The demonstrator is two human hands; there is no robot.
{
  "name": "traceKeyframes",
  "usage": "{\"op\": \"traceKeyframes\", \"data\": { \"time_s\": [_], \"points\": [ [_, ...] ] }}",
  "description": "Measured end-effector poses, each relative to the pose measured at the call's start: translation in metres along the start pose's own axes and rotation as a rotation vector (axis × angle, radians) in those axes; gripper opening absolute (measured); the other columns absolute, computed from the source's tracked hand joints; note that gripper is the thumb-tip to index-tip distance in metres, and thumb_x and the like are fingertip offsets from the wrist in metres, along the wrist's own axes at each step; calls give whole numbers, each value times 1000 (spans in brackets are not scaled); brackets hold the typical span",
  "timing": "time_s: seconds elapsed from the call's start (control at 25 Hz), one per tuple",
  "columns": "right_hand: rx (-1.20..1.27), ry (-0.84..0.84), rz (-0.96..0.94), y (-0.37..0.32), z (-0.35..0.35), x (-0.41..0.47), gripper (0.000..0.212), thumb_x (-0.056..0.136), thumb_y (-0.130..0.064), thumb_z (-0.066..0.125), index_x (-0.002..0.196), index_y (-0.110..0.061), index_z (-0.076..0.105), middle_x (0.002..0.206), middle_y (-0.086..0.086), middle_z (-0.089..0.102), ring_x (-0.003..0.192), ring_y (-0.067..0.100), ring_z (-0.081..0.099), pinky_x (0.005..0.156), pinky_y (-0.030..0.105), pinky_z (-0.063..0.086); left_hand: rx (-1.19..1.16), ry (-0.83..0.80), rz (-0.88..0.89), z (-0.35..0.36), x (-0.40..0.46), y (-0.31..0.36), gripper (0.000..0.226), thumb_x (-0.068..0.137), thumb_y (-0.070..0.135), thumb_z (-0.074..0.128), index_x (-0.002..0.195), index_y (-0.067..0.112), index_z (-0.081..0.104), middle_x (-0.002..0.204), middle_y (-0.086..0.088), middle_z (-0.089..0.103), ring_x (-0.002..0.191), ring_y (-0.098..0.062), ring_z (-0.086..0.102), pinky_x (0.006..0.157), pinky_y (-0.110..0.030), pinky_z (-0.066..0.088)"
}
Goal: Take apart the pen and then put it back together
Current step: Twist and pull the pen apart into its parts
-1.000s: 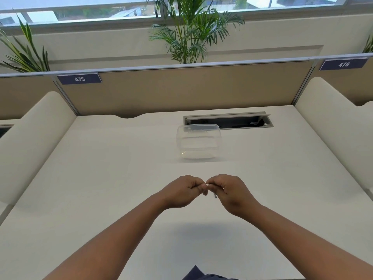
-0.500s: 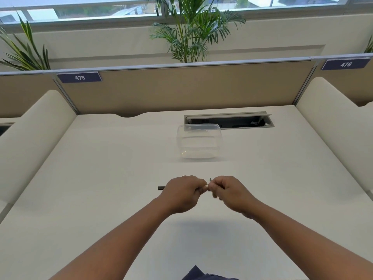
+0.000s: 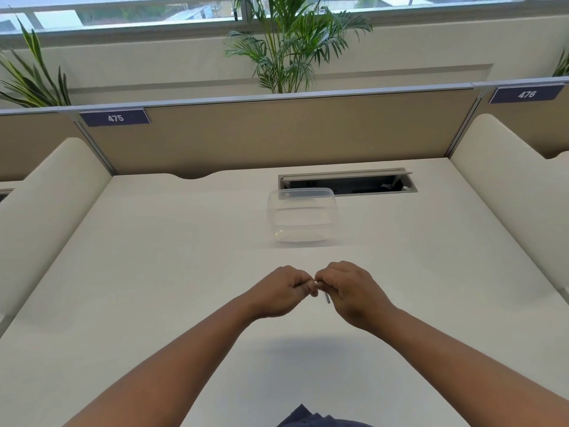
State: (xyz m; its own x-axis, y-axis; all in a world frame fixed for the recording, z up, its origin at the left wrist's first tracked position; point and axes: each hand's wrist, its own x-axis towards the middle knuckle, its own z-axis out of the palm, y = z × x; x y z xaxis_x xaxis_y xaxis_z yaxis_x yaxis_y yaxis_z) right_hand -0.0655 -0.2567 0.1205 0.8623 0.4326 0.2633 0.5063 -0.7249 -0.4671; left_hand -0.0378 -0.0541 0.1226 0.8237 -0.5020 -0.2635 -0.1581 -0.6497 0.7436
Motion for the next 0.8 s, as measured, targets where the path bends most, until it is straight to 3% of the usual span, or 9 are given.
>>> {"op": "traceKeyframes", "data": {
  "time_s": [0.08,0.16,0.28,0.4,0.52,0.6,0.68,0.8],
  "points": [
    [-5,0,41,0,-1,3,24,96,-28,49,81,-19,65,71,-5,59,70,19,51,61,29,42,43,28,24,0,0,4,31,103,36,46,93,25,73,73,-5,65,63,-11,52,67,-32,45],
    [68,-39,168,-4,-3,8,25,98,-24,48,78,-16,61,69,-5,56,67,16,49,61,31,41,215,76,57,1,2,8,31,104,38,44,90,23,68,74,5,64,69,-13,57,67,-35,48],
    [412,-152,531,-11,-2,13,30,100,-22,48,73,-12,57,66,-6,52,60,12,42,56,27,34,536,168,165,2,3,11,31,103,40,38,91,24,62,72,3,59,69,-22,55,61,-37,51],
    [789,-278,820,-10,-5,18,32,100,-26,45,71,-15,54,64,-3,45,53,12,33,53,26,27,655,194,230,1,4,8,33,101,43,32,100,32,63,77,6,62,71,-20,59,62,-38,53],
    [680,-332,717,-7,-6,20,36,102,-33,43,73,-15,56,66,-1,48,54,12,37,55,26,31,592,183,171,2,2,8,34,100,46,32,95,32,62,74,7,61,71,-18,58,63,-37,51],
    [481,-243,558,-6,-2,19,33,102,-29,44,76,-15,59,68,-5,55,62,11,45,59,27,38,462,119,70,-1,4,7,34,102,47,35,90,27,61,73,7,62,72,-17,56,65,-36,49],
    [434,-164,445,-5,2,17,25,101,-20,48,80,-16,61,68,-9,56,64,8,48,62,26,41,256,25,-16,-9,7,7,36,103,44,39,90,20,63,73,9,61,69,-14,54,66,-36,46],
    [362,-104,293,-1,7,18,13,98,-16,55,90,-16,65,71,-17,55,67,0,52,64,14,39,-4,-86,-66,-24,8,13,30,105,33,44,87,16,61,59,9,45,53,-4,42,57,-24,37]
  ]
}}
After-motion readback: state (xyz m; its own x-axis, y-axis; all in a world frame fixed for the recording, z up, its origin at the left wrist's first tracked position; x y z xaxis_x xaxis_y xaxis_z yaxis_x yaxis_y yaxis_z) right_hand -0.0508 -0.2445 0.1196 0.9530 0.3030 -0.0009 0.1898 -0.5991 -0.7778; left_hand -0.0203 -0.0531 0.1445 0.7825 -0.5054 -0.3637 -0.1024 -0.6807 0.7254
